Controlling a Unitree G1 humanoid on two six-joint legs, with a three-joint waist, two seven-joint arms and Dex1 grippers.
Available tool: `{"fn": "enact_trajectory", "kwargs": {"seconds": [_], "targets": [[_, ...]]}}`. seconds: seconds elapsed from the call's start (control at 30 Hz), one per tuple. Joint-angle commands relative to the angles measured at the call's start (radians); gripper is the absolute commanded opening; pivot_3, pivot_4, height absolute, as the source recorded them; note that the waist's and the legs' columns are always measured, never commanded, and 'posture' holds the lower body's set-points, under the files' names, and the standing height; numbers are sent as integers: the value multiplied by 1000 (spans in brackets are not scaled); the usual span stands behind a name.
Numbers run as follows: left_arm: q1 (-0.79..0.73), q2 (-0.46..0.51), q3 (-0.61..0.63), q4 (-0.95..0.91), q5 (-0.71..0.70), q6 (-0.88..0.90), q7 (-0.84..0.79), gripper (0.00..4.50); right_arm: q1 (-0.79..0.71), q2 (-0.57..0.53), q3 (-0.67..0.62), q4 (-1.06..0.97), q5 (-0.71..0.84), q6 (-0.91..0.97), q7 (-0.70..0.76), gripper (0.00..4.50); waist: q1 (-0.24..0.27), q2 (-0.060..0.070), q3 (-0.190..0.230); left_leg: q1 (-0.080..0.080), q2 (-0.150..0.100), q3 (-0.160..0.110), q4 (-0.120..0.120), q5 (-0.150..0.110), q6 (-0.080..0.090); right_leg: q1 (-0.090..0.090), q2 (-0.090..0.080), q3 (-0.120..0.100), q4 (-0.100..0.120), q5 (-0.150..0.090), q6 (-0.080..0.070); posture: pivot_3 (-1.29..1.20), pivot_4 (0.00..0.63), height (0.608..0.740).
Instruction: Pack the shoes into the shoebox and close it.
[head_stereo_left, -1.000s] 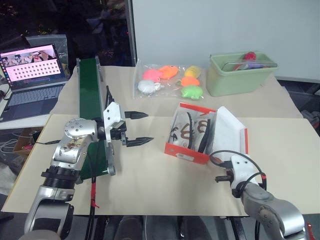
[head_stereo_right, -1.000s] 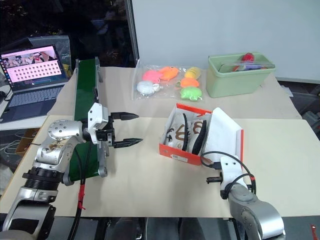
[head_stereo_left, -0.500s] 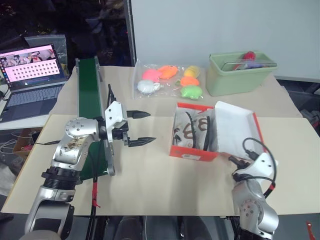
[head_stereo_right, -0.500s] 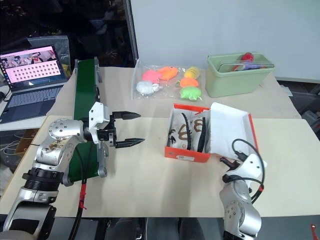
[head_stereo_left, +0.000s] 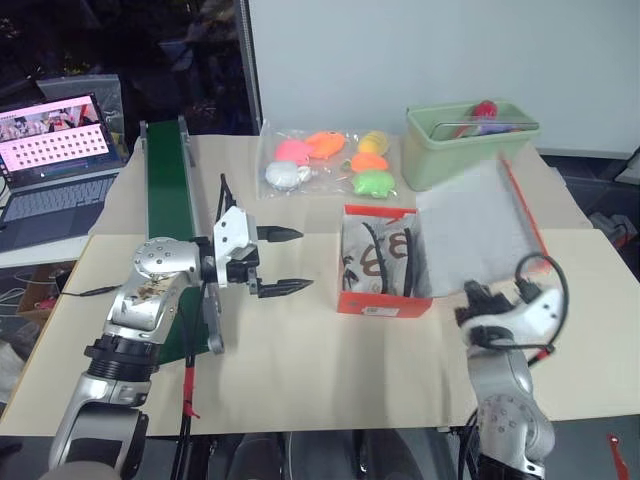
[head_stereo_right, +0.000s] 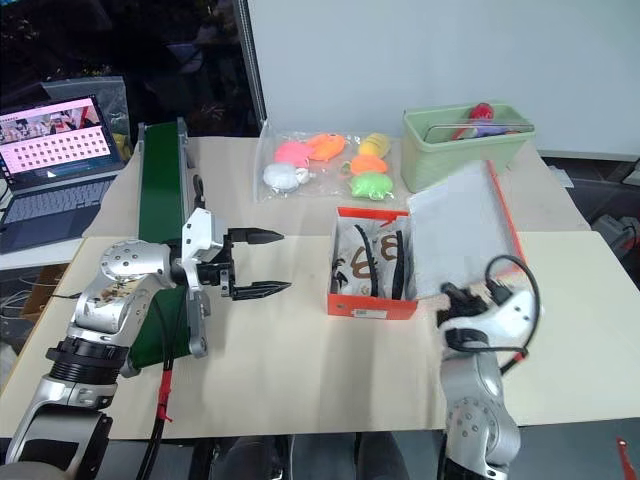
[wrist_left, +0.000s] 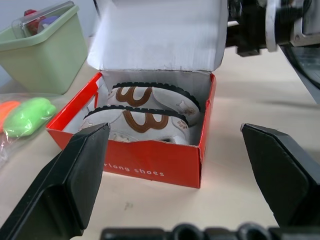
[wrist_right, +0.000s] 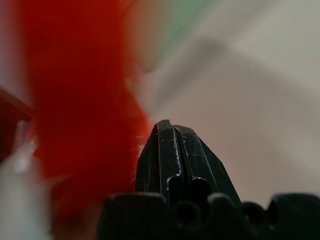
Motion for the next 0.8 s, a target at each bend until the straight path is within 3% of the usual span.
{"fn": "enact_trajectory", "kwargs": {"seconds": [0.03, 0.17, 0.3, 0.53, 0.8], "targets": [[11, 18, 9, -53, -8, -2, -4, 4500, 2, -107, 44, -102, 95, 46, 170, 30, 6, 0, 0, 0, 0, 0, 0, 0, 0, 0, 0, 0, 0, 0, 0, 0, 150, 729], [10, 25, 12, -60, -11, 3, -5, 4500, -9, -245, 79, -99, 141, 127, 270, 30, 14, 0, 0, -1, -1, 0, 0, 0, 0, 1, 0, 0, 0, -1, 1, 0, 150, 729], [5, 27, 14, -57, -8, 0, 1, 4500, -65, -349, 130, -60, 88, 205, 279, 30, 14, 0, 0, 0, -1, -1, 2, 0, 0, 1, 0, 0, 1, -1, 0, 0, 150, 729], [3, 19, 10, -50, -5, -1, 10, 4500, -262, -342, 348, 194, -150, 213, 295, 30, 9, 0, 0, 0, 0, -1, 1, 0, 0, 0, 2, 1, 3, -2, -1, 0, 150, 729], [25, 22, 15, -84, -10, 16, 34, 4500, -457, -296, 376, 555, -341, 121, 334, 30, 14, 0, 0, -1, 0, -1, 2, 0, 0, 0, 1, 1, 2, -2, -1, 0, 150, 729]]}}
